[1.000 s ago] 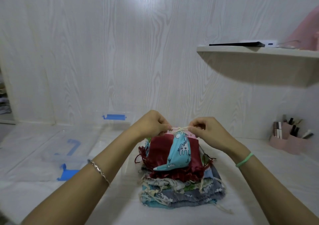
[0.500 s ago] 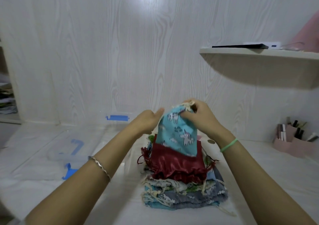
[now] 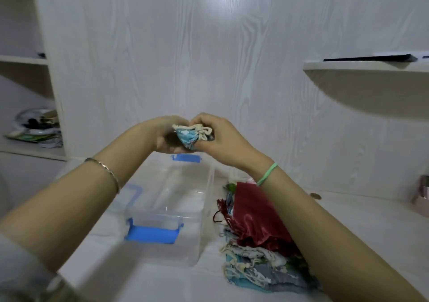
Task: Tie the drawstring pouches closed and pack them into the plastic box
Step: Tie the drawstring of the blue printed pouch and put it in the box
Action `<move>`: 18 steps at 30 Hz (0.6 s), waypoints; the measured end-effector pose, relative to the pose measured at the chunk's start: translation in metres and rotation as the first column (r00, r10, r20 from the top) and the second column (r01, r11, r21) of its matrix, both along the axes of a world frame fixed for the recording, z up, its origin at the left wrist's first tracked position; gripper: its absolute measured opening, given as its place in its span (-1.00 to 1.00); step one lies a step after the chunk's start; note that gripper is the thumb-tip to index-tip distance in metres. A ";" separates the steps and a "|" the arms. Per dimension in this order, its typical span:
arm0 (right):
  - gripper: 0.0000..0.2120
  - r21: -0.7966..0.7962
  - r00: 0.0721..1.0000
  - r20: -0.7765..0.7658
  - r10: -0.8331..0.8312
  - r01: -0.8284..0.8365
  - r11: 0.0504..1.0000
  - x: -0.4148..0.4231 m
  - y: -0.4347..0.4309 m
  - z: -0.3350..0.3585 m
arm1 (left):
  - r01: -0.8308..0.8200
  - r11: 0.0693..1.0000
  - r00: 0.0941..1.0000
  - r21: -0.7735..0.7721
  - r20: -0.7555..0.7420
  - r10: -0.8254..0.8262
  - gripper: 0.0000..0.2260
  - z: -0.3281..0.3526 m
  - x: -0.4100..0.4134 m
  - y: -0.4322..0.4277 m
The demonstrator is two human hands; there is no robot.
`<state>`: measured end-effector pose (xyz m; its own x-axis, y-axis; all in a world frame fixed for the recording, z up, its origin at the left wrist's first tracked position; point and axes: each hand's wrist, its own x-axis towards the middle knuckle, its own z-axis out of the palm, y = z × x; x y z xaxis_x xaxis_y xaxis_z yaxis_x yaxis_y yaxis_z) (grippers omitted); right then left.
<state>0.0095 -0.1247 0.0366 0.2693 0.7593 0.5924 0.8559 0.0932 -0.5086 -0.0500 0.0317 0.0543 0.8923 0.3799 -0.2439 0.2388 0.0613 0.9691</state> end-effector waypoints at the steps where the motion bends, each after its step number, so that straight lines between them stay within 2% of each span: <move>1: -0.79 -0.074 0.999 0.032 0.002 0.000 0.997 -0.002 0.008 -0.004 | -0.022 0.984 0.995 0.179 -0.097 0.040 -0.83 -0.007 -0.002 0.010; 2: -0.79 -0.170 0.998 0.070 0.005 0.007 0.985 -0.004 0.015 -0.008 | -0.039 0.940 0.979 0.338 -0.175 0.104 -0.85 -0.017 -0.002 0.020; 4: -0.77 -0.398 0.989 0.148 0.022 0.040 0.917 -0.009 0.029 -0.016 | -0.004 0.862 0.936 0.507 -0.302 0.182 -0.92 -0.041 0.003 0.041; 6: -0.75 -0.569 0.978 0.204 0.046 0.080 0.818 -0.015 0.041 -0.024 | 0.112 0.792 0.897 0.600 -0.405 0.180 -0.85 -0.064 0.008 0.049; 8: -0.73 -0.666 0.978 0.205 0.044 0.106 0.739 -0.019 0.054 -0.034 | 0.256 0.709 0.856 0.657 -0.495 0.150 -0.84 -0.080 0.012 0.050; 10: -0.75 -0.755 0.985 0.166 0.042 0.100 0.648 -0.021 0.065 -0.045 | 0.380 0.518 0.817 0.766 -0.541 0.199 -0.93 -0.091 0.016 0.048; 11: -0.78 -0.792 0.990 0.134 0.037 0.085 0.604 -0.020 0.070 -0.051 | 0.412 0.415 0.814 0.811 -0.533 0.233 -0.89 -0.092 0.016 0.044; 12: -0.82 -0.829 0.996 0.088 0.023 0.061 0.556 -0.019 0.074 -0.056 | 0.418 0.376 0.818 0.827 -0.523 0.239 -0.86 -0.097 0.019 0.043; 14: -0.81 -0.894 0.999 -0.021 -0.025 -0.007 0.449 -0.017 0.081 -0.065 | 0.451 0.431 0.815 0.781 -0.558 0.159 -0.92 -0.110 0.028 0.044; 15: -0.78 -0.922 0.996 -0.071 -0.054 -0.045 0.385 -0.016 0.084 -0.068 | 0.496 0.500 0.780 0.710 -0.617 0.104 -0.88 -0.120 0.039 0.055; 16: -0.79 -0.943 0.989 -0.122 -0.083 -0.089 0.321 -0.015 0.087 -0.071 | 0.541 0.564 0.735 0.624 -0.676 0.042 -0.78 -0.138 0.058 0.077; 18: -0.94 -0.968 0.970 -0.207 -0.130 -0.185 0.168 -0.013 0.091 -0.076 | 0.585 0.587 0.672 0.559 -0.740 0.035 -0.47 -0.171 0.090 0.115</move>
